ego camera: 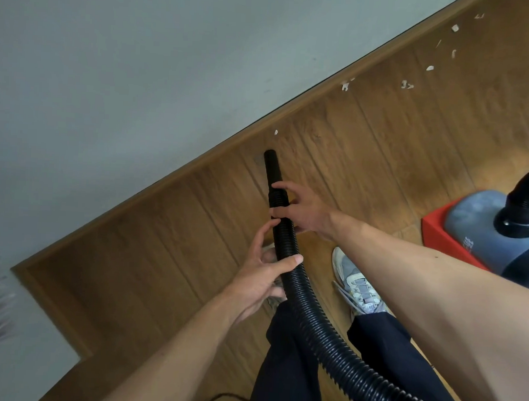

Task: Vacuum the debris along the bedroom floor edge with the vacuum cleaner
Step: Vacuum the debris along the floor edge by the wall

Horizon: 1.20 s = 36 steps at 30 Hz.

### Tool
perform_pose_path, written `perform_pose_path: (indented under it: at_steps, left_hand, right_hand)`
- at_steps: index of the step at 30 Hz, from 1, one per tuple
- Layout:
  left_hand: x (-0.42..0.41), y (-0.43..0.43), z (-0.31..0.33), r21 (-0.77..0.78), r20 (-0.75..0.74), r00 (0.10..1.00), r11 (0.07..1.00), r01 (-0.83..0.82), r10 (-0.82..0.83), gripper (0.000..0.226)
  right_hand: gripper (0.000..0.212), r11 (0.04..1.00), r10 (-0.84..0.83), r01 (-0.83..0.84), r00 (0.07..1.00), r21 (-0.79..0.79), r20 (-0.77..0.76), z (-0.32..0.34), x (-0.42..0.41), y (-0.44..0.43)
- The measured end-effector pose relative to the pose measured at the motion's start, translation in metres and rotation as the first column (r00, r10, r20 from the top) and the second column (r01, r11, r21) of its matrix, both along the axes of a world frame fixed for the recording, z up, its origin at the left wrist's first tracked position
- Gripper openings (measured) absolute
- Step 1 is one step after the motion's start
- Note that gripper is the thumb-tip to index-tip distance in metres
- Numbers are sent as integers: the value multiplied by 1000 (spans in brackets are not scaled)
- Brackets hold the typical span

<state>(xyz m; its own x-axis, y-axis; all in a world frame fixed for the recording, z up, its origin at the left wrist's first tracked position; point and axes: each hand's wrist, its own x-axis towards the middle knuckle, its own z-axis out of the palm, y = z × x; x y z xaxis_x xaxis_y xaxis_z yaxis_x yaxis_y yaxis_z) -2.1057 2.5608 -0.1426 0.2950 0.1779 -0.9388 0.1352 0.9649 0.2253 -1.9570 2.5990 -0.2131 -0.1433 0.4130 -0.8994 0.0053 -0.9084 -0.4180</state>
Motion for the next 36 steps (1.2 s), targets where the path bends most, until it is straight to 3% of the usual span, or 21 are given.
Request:
perform_pose_path:
  at_steps: [8,21,36]
  left_hand:
    - [-5,9,6,-14,27,1000,1000,-7,7,81]
    - [1,18,4,-21,59,997,998,53,-52,77]
    - [41,53,4,23,121,960,968,250,-251,73]
  right_hand:
    - [57,1000,-26,26,1000,16,8,6,-4,10]
    - [55,1000,-22,22,997,1,80,-1,2,23]
    - [56,993,-107,112,985,-30,138,4,48,41]
